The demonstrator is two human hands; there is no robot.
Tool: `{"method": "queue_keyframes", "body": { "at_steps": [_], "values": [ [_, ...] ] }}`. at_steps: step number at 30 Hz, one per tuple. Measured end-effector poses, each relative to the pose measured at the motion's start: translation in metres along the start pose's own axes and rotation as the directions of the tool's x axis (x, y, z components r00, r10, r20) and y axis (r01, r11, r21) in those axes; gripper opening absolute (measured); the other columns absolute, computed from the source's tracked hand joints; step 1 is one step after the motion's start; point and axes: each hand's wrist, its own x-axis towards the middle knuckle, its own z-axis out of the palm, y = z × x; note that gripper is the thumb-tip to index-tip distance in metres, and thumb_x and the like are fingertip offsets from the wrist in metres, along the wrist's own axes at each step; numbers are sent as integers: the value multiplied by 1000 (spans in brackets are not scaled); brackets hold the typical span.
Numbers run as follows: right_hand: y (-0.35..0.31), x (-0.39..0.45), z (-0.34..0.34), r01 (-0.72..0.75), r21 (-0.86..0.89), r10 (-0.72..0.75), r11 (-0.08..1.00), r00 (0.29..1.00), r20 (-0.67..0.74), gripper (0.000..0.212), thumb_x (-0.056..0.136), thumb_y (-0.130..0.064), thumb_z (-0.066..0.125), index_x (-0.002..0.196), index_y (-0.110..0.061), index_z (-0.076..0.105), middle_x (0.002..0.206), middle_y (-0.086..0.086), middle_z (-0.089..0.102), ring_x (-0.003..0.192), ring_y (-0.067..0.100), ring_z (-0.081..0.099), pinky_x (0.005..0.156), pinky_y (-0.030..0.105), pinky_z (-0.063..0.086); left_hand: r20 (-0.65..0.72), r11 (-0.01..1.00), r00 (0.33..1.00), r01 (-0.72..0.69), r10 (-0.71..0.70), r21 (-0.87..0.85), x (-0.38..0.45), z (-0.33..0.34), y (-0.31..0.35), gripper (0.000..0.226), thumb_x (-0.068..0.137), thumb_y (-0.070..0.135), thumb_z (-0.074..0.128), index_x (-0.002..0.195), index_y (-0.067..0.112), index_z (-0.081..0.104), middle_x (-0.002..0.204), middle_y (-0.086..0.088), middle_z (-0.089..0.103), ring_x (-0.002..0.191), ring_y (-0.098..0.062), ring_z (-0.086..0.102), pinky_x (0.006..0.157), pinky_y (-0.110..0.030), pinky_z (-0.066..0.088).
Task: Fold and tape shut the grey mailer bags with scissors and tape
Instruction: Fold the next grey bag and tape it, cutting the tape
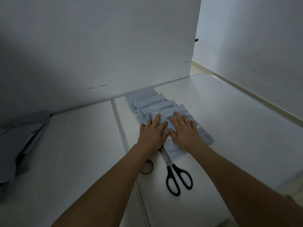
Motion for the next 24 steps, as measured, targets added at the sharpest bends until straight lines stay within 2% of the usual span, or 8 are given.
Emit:
{"method": "queue_keyframes", "body": {
  "at_steps": [2, 5, 9, 16, 24],
  "values": [
    [-4, 2, -5, -10, 24, 11, 1000, 999, -39, 55, 100, -49, 23, 150, -25, 27, 162, 1, 9, 147, 26, 10, 118, 48, 9, -25, 999, 1000, -13, 13, -38, -4, -5, 2, 52, 101, 51, 28, 150, 33, 27, 162, 6, -4, 148, -24, -1, 115, -52, 4],
    [-22, 5, -21, -5, 110, 17, 994, 994, -107, 50, 101, -42, 37, 147, -22, 34, 160, 4, 15, 146, 28, 15, 118, 45, 11, -26, 999, 1000, -16, 15, -30, -9, -16, 0, 54, 101, 44, 33, 152, 29, 22, 162, 4, -7, 148, -22, -3, 115, -52, 3],
    [-61, 3, -37, 51, 166, -32, 985, 993, -113, 48, 101, -39, 39, 145, -19, 37, 159, 6, 19, 145, 30, 19, 117, 45, 16, -59, 999, 998, 11, -13, -34, -29, -30, -16, 58, 102, 41, 35, 154, 25, 15, 162, 4, -7, 148, -20, 1, 116, -53, 5],
    [-143, -27, -18, 207, 215, -197, 954, 978, -69, 46, 102, -40, 37, 143, -19, 39, 158, 6, 23, 144, 26, 22, 117, 43, 18, -160, 991, 978, 126, -133, -50, -111, -46, -79, 49, 101, 42, 38, 147, 25, 36, 162, 4, 2, 147, -18, 14, 117, -49, 13],
    [-246, -58, 4, 425, 270, -430, 864, 902, -43, 43, 101, -34, 43, 138, -14, 45, 154, 9, 31, 140, 24, 31, 112, 39, 26, -268, 957, 919, 279, -290, -80, -232, -50, -178, 41, 102, 31, 43, 142, 25, 44, 161, 4, 14, 141, -16, 29, 117, -43, 18]
  ]
}}
